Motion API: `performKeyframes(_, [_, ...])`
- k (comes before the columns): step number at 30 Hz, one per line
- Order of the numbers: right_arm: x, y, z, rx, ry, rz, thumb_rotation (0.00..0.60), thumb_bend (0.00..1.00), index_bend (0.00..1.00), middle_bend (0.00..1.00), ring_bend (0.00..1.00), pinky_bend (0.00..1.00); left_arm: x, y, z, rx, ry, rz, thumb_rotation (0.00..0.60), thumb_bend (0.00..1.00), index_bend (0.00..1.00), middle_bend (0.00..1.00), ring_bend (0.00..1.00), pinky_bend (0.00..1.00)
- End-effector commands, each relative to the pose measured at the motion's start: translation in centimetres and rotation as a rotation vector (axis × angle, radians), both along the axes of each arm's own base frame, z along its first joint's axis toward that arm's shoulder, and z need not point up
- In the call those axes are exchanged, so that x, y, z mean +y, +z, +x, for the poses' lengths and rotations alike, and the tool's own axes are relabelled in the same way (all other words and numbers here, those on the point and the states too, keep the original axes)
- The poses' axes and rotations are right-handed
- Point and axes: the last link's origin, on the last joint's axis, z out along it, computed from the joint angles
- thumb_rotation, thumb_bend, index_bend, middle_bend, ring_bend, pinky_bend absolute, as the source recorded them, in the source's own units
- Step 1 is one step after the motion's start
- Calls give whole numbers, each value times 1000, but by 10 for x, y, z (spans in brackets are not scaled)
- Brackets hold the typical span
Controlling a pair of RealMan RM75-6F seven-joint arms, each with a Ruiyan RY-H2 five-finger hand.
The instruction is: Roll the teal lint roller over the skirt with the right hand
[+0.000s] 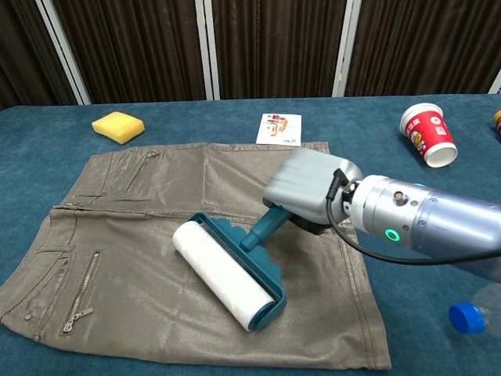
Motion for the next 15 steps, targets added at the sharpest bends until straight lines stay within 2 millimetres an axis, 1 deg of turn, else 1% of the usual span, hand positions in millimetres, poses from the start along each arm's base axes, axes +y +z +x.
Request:
performKeyframes(1, [-9,9,-17,61,22,-52,600,889,522,524,405,398,0,-1,0,0,-1,-2,600,0,0,0,0,0])
performKeyframes(10, [-40,50,-57,175,32,-196,600,900,524,524,407,399,1,-3,3,1,-7,-9,600,0,0,0,0,0])
performKeyframes(15, [-49,62,-73,202,4,-243,600,902,525,524,408,400,1,-5,4,0,-10,-14,600,0,0,0,0,0])
